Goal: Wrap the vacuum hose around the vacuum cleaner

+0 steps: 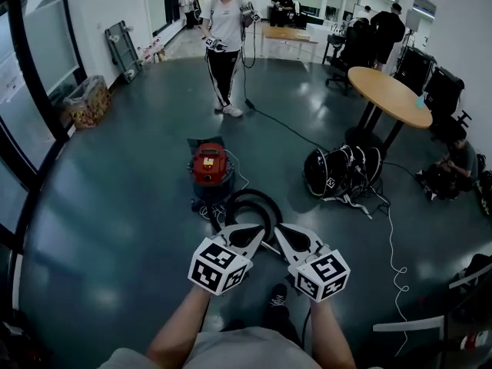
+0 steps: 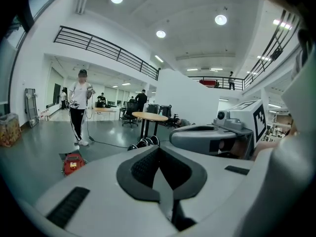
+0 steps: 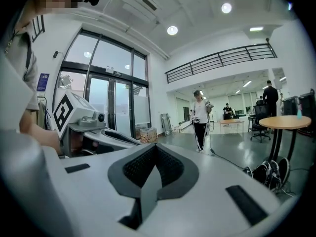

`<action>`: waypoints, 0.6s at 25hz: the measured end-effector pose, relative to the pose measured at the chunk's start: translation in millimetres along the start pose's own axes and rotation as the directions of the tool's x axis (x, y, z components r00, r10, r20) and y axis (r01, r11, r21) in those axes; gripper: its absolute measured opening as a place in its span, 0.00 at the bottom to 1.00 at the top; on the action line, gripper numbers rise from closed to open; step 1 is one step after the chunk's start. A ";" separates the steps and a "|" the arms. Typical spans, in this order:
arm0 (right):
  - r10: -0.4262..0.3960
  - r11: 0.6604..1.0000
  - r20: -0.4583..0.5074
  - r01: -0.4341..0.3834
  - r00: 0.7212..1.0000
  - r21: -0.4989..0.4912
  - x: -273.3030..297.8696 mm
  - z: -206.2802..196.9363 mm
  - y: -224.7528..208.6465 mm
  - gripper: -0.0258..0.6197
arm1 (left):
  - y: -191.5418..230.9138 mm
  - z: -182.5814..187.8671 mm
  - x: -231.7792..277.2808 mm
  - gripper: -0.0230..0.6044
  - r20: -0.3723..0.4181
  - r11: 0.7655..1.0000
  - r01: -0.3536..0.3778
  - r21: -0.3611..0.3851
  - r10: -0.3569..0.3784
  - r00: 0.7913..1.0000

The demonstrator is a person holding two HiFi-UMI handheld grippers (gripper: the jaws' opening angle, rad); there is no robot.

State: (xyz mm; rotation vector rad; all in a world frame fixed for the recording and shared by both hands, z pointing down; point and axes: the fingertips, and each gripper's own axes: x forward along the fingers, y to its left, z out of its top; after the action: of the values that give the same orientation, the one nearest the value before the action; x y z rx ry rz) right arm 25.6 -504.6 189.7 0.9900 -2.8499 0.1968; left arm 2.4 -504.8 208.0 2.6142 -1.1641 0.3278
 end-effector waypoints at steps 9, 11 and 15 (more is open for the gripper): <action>-0.004 1.000 0.025 0.004 1.000 -0.018 -2.3 15.2 25.5 0.05 | -2.9 13.8 -26.0 0.05 0.046 1.000 -0.013 0.023 0.011 0.999; -0.004 1.000 0.031 0.004 1.000 -0.024 -1.7 19.8 30.0 0.05 | -2.2 15.8 -30.9 0.05 0.051 1.000 -0.013 0.026 0.012 0.999; -0.002 0.999 0.037 0.003 0.999 -0.033 -3.7 24.0 35.7 0.05 | -5.2 17.5 -35.6 0.05 0.059 0.999 -0.010 0.031 0.008 0.998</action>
State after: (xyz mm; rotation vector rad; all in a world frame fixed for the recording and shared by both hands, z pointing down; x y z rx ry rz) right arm 4.6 -478.4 162.5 1.0011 -2.8754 0.1322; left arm -15.3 -482.5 179.9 2.6636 -1.1998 0.2748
